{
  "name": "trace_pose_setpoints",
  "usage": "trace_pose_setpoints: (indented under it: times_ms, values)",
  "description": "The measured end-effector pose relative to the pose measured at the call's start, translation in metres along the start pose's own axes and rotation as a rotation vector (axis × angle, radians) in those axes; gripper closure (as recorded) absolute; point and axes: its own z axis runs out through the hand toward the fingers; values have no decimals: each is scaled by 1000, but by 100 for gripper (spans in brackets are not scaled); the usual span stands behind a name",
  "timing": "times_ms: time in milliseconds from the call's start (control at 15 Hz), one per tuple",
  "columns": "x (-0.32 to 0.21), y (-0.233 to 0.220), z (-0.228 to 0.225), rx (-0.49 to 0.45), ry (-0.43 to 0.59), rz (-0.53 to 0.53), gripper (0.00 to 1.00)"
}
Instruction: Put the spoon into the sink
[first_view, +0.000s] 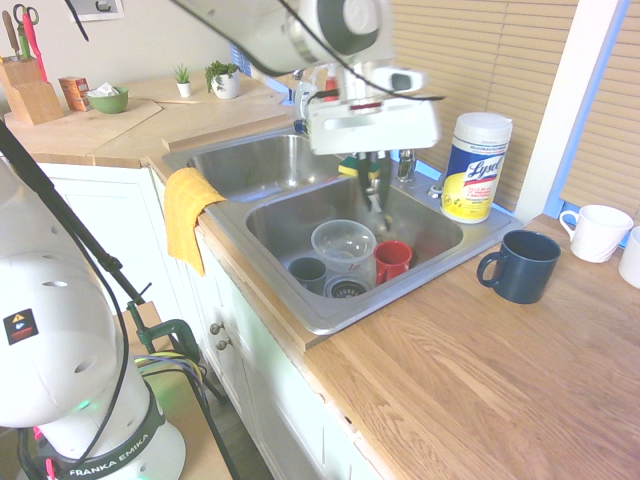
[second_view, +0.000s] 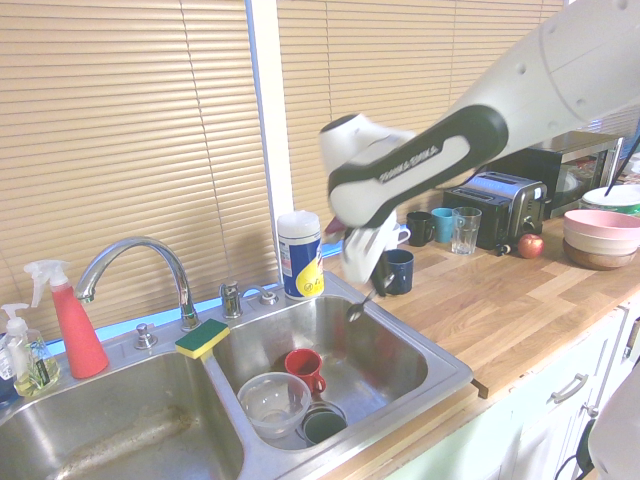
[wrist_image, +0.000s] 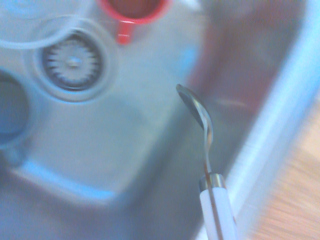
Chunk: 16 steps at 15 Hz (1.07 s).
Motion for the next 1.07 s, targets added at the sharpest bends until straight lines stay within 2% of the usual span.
trace_pose_setpoints:
  times_ms: [333, 1067]
  values:
    - [-13, -63, 49, -49, -23, -11, 100]
    - [14, -92, 144, -58, -125, 8, 100]
